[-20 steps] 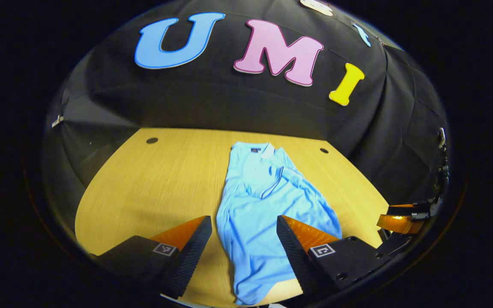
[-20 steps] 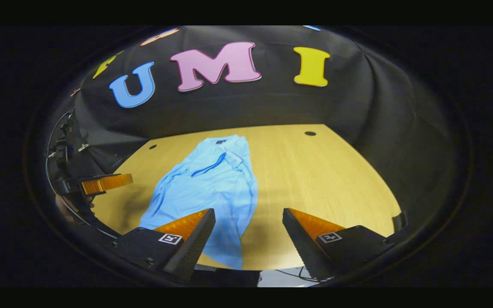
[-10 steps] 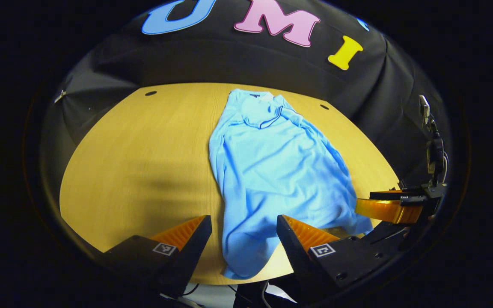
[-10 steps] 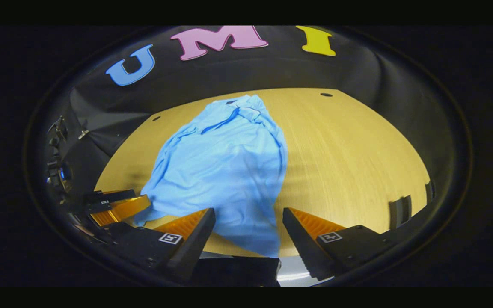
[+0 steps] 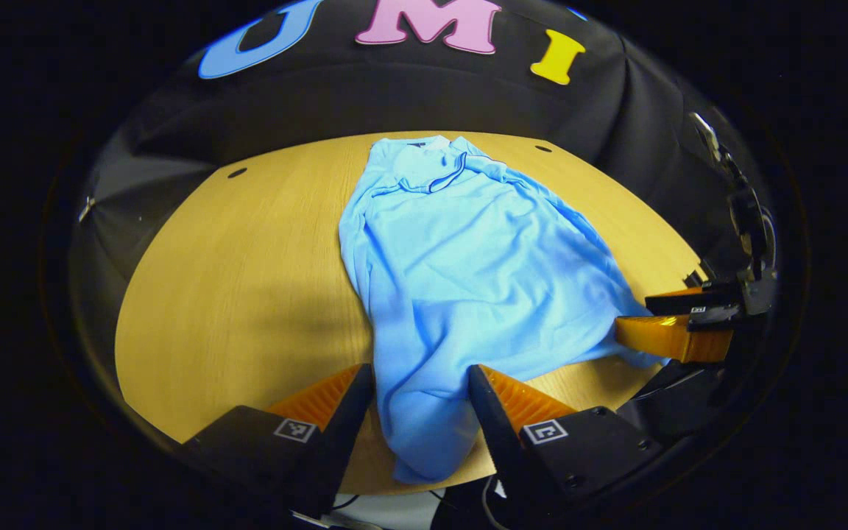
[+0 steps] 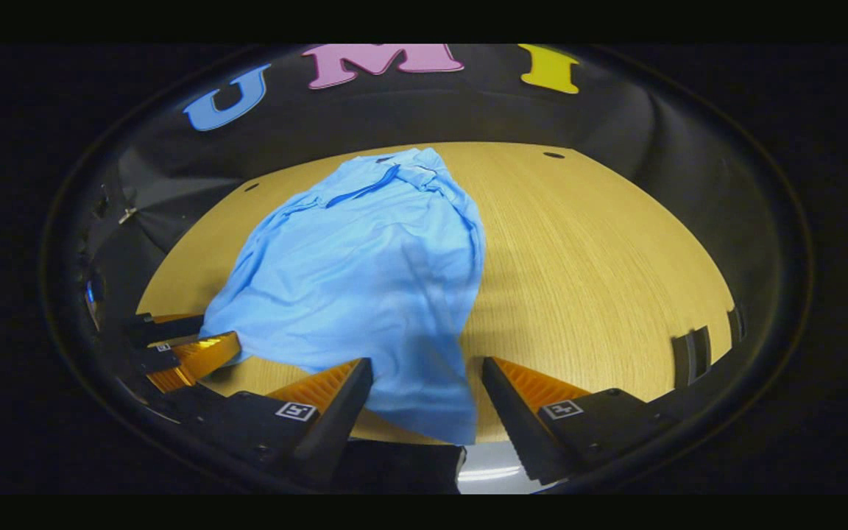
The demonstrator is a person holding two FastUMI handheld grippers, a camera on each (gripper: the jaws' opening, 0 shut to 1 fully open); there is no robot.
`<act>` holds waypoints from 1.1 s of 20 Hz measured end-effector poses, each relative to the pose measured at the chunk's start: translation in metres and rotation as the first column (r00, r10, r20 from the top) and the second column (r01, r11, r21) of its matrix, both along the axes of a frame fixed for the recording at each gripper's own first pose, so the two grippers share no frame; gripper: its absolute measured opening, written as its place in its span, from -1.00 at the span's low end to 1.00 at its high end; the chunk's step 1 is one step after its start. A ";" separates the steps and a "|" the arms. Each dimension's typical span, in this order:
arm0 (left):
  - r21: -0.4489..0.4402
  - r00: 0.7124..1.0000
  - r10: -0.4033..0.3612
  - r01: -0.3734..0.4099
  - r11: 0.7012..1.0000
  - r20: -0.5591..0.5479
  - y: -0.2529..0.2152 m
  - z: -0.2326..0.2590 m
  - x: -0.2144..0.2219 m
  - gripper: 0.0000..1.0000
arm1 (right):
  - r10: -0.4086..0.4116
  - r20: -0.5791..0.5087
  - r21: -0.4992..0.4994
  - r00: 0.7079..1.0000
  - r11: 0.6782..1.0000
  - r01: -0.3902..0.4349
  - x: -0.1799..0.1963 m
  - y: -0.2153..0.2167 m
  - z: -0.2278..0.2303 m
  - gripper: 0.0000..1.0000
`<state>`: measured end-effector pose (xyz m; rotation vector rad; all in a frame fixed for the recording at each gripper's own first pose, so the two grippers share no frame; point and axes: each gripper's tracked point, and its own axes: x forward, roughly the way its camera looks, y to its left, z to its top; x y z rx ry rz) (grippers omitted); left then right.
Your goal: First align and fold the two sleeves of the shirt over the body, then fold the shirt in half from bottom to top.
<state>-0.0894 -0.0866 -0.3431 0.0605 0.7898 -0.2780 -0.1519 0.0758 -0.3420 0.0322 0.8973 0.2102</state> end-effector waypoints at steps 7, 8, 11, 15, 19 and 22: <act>-0.051 0.998 -0.064 0.064 0.997 -0.003 -0.012 0.000 0.002 0.02 | 0.082 -0.004 -0.031 0.997 0.996 -0.082 0.000 0.010 -0.001 0.32; -0.071 0.998 -0.063 0.063 0.996 -0.007 -0.015 0.002 0.002 -0.16 | 0.087 -0.002 -0.028 0.996 0.996 -0.087 0.002 0.011 0.000 0.17; -0.125 0.998 -0.060 0.056 0.991 -0.033 -0.021 0.003 0.001 -0.40 | 0.119 -0.021 -0.033 0.993 0.992 -0.119 0.002 0.013 -0.001 -0.12; -0.171 0.997 -0.065 0.055 0.984 -0.052 -0.023 0.004 0.002 -0.68 | 0.101 -0.005 -0.002 0.995 0.995 -0.101 0.009 0.016 -0.001 -0.84; -0.115 0.997 -0.063 0.059 0.992 -0.034 -0.025 0.004 0.003 -0.85 | 0.175 -0.011 -0.011 0.984 0.984 -0.176 0.009 0.018 0.000 -0.74; -0.139 0.996 -0.035 0.023 0.990 -0.079 -0.030 0.007 0.003 -0.87 | 0.207 -0.028 -0.016 0.978 0.978 -0.208 0.015 0.014 0.001 -0.86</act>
